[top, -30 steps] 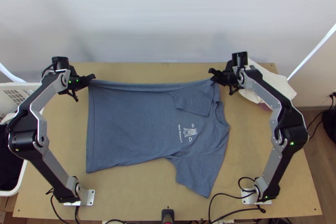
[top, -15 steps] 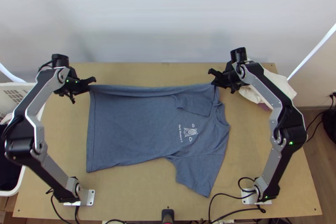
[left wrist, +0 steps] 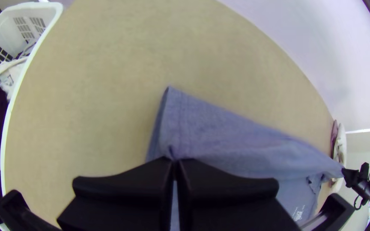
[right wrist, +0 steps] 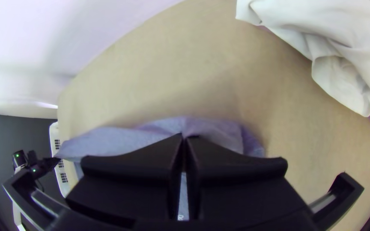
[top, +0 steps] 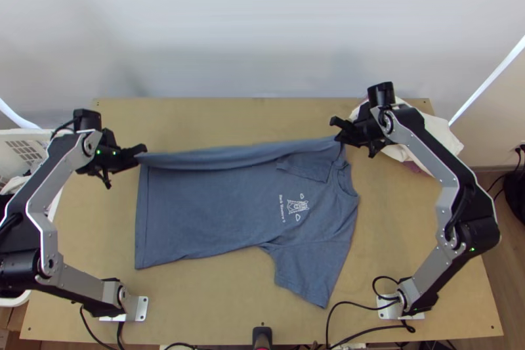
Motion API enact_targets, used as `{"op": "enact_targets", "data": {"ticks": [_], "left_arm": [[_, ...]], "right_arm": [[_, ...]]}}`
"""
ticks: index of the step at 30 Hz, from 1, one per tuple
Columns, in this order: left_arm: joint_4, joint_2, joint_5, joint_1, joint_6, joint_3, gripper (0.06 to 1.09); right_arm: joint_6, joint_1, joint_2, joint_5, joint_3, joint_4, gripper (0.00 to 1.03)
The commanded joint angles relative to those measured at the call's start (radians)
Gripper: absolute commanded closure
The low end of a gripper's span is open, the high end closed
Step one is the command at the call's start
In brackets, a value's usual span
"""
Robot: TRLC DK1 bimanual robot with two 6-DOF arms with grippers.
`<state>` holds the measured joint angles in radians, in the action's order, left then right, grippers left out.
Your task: Fold the t-shirt
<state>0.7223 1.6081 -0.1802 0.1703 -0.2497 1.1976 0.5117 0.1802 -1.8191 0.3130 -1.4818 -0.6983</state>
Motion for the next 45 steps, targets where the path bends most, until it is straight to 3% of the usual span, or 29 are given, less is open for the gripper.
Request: {"op": "enact_targets", "data": {"ticks": [1,19,21,23,24,25,26,30,34,37,41,45], "left_arm": [[-0.024,-0.04,-0.012,0.009,0.013,-0.062,1.05],[-0.092,-0.169,-0.025,0.011,0.012,-0.248,1.05],[-0.092,-0.206,-0.038,0.017,0.01,-0.28,1.05],[-0.087,-0.244,-0.039,0.029,0.009,-0.309,1.03],[-0.08,-0.269,-0.062,0.029,0.015,-0.326,0.92],[-0.08,-0.292,-0.097,0.034,0.032,-0.343,0.7],[-0.066,-0.303,-0.134,0.035,0.061,-0.352,0.49],[0.054,-0.307,-0.153,0.041,0.133,-0.322,0.1],[0.055,-0.373,-0.154,0.101,0.15,-0.317,0.1],[0.071,-0.425,-0.168,0.133,0.196,-0.319,0.11],[0.121,-0.494,-0.168,0.144,0.236,-0.316,0.11],[0.155,-0.56,-0.168,0.143,0.248,-0.309,0.11]], "right_arm": [[-0.018,-0.008,0.05,-0.003,0.064,-0.009,1.0],[-0.027,-0.027,0.133,-0.011,0.305,0.1,1.0],[-0.027,-0.03,0.149,-0.011,0.327,0.103,0.84],[-0.029,-0.03,0.175,-0.012,0.356,0.103,0.53],[-0.029,-0.03,0.192,-0.011,0.371,0.103,0.27],[-0.027,-0.031,0.213,-0.011,0.39,0.103,0.06],[-0.027,-0.031,0.242,-0.012,0.408,0.105,0.04],[-0.027,-0.031,0.399,-0.012,0.474,0.103,0.04],[-0.022,-0.031,0.577,-0.012,0.531,0.072,0.04],[-0.024,-0.03,0.673,-0.011,0.557,-0.036,0.05],[-0.024,-0.015,0.77,-0.009,0.629,-0.171,0.19],[-0.025,0.007,0.824,-0.002,0.723,-0.259,0.19]]}}
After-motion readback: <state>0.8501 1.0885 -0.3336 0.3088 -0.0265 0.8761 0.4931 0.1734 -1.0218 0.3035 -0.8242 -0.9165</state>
